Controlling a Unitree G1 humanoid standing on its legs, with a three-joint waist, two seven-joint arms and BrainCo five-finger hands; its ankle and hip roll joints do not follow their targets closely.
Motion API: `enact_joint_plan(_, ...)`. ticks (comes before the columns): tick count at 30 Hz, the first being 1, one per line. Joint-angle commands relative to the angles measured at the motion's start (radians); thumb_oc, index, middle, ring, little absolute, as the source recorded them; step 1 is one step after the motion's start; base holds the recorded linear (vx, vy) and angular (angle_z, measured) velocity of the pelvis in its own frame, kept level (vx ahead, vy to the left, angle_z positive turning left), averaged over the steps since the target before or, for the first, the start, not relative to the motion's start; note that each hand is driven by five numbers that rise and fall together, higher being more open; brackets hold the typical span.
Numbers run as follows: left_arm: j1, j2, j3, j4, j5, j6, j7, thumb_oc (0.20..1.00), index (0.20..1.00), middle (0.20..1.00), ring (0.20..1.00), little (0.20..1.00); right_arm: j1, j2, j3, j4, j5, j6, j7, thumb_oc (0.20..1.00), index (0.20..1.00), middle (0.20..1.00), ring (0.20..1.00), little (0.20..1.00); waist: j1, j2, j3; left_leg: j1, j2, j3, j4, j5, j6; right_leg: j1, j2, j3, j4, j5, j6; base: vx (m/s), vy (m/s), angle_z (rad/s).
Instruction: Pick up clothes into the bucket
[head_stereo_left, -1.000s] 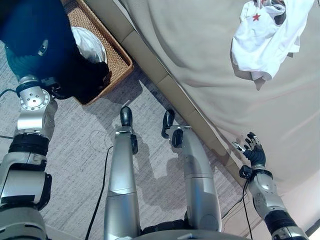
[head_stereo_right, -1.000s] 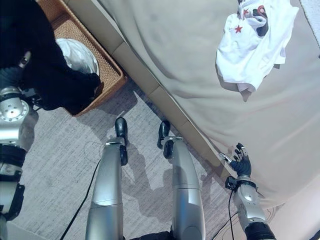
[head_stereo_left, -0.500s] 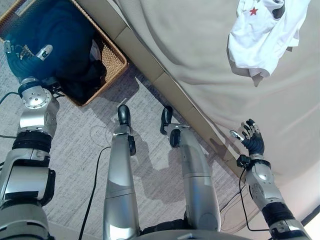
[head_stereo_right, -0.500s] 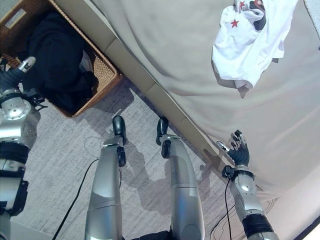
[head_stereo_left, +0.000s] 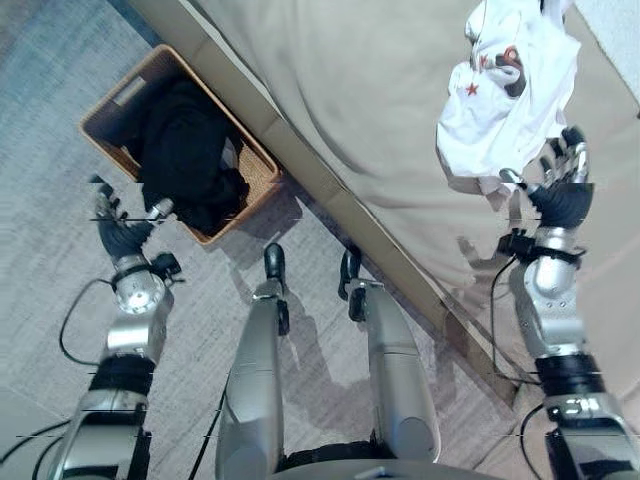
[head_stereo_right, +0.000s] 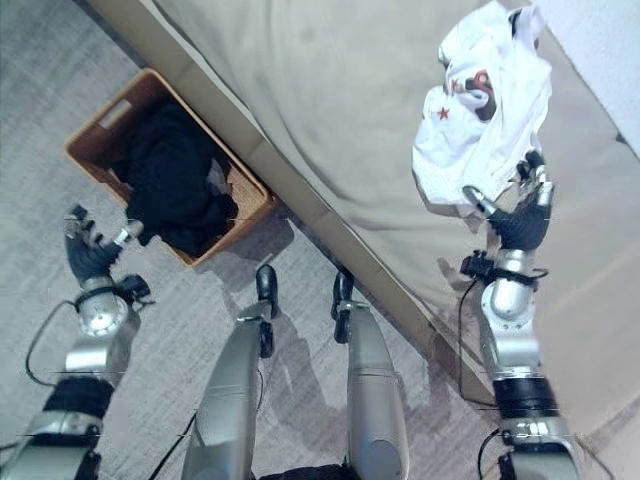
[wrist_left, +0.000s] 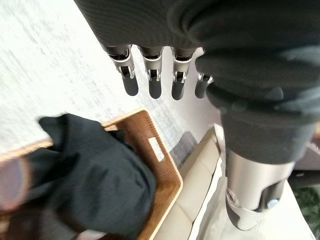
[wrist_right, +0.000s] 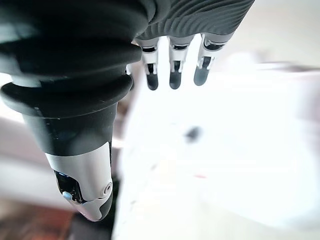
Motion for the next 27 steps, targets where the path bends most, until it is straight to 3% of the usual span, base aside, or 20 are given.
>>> enact_joint_plan(1, 0.021, -0.049, -0.017, 0.010, 0.110, -0.056, -0.065, 1.000, 1.000, 1.000, 1.000, 1.000, -0.019, -0.120, -0.050, -0.007, -0.138, 0.018, -0.059, 1.000, 1.000, 1.000, 1.000, 1.000, -0.008, 0.104, -0.014, 0.086, 0.001, -0.029, -0.044, -0.029, -0.006, 0.068, -0.034, 0.019, -0.143, 0.126, 0.070, 0.02, -0.070, 0.09)
enact_joint_plan(4, 0.104, -0.106, -0.106, 0.060, 0.175, -0.046, -0.123, 1.000, 1.000, 1.000, 1.000, 1.000, -0.071, -0.209, -0.019, 0.092, -0.268, 0.097, -0.087, 1.000, 1.000, 1.000, 1.000, 1.000, 0.016, 0.148, -0.024, 0.201, -0.007, -0.042, -0.156, 0.018, -0.015, 0.157, -0.040, 0.005, -0.164, 0.114, 0.071, 0.03, -0.069, 0.13)
enact_joint_plan(7, 0.137, -0.129, -0.156, 0.092, 0.198, -0.039, -0.148, 1.000, 1.000, 1.000, 1.000, 1.000, -0.121, -0.252, 0.020, 0.181, -0.280, 0.126, -0.093, 1.000, 1.000, 1.000, 1.000, 1.000, 0.026, 0.174, -0.042, 0.251, -0.009, -0.053, -0.223, 0.048, -0.023, 0.182, -0.045, -0.008, -0.173, 0.106, 0.070, 0.03, -0.048, 0.13)
enact_joint_plan(13, 0.238, -0.119, -0.369, 0.062, 0.299, -0.016, -0.281, 1.000, 1.000, 1.000, 1.000, 1.000, -0.321, -0.380, 0.189, 0.466, -0.300, 0.203, -0.031, 1.000, 1.000, 1.000, 1.000, 1.000, 0.054, 0.222, -0.078, 0.304, 0.000, -0.060, -0.323, 0.099, -0.035, 0.190, -0.051, -0.025, -0.162, 0.077, 0.062, 0.03, -0.058, 0.10)
enact_joint_plan(18, 0.256, -0.128, -0.405, 0.054, 0.311, -0.010, -0.279, 1.000, 1.000, 1.000, 1.000, 1.000, -0.482, -0.442, 0.319, 0.654, -0.305, 0.237, -0.004, 1.000, 1.000, 1.000, 1.000, 1.000, 0.062, 0.236, -0.077, 0.288, 0.012, -0.062, -0.343, 0.118, -0.043, 0.158, -0.045, -0.024, -0.150, 0.070, 0.055, 0.00, -0.075, 0.05)
enact_joint_plan(27, 0.244, -0.189, -0.380, 0.053, 0.159, -0.003, -0.212, 1.000, 1.000, 1.000, 1.000, 1.000, -0.800, -0.503, 0.556, 0.957, -0.280, 0.290, 0.027, 1.000, 1.000, 1.000, 1.000, 1.000, 0.078, 0.279, -0.014, 0.219, 0.016, -0.070, -0.347, 0.151, -0.055, 0.038, -0.053, -0.016, -0.055, 0.049, 0.040, -0.02, -0.067, 0.02)
